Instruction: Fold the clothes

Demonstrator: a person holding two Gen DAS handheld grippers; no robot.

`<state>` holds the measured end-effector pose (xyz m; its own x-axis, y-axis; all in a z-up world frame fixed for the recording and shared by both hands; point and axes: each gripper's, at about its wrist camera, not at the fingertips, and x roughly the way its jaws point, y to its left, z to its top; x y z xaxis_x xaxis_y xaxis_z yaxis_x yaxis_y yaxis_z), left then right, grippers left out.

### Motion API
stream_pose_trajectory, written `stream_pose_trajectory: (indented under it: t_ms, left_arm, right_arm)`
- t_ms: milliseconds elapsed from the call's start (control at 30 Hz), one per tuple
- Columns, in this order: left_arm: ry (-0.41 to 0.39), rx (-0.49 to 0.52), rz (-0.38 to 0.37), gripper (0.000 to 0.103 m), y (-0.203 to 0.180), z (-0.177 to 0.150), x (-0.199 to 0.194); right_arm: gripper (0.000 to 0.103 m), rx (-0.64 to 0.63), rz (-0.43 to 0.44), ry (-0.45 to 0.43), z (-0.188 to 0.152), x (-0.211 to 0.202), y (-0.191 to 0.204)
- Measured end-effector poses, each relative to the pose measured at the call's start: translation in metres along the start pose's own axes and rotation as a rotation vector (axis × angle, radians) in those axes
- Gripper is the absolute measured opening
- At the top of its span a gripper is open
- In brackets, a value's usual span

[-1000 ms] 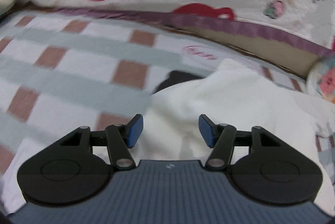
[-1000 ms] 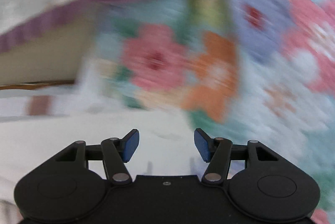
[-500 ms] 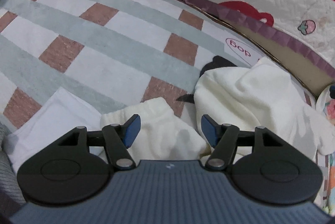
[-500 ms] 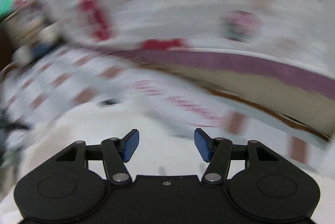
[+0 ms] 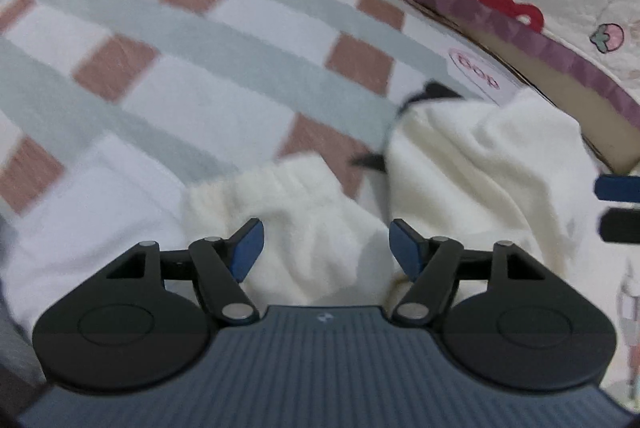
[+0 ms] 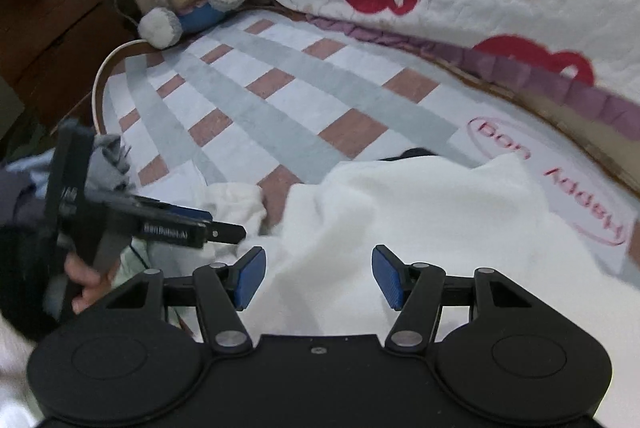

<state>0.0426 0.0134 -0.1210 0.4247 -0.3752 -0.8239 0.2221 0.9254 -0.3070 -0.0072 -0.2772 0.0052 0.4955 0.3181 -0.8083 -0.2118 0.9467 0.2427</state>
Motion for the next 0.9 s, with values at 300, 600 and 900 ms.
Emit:
stream_pose_trajectory:
  t_ms: [300,600,900]
  left_arm:
    - [-0.039,-0.006,0.072,0.068,0.023,0.008,-0.011]
    - [-0.033,-0.049,0.021,0.069,0.028,0.008,-0.015]
    - [0.005,0.014,-0.022,0.069,0.007,0.003,-0.011]
  right_arm:
    - [0.064,-0.063,-0.081,0.035,0.029,0.069,0.019]
    - [0.006,-0.075,-0.152,-0.222,0.006,0.018,0.010]
    - [0.005,0.134,-0.420,-0.290,-0.091,-0.074,-0.045]
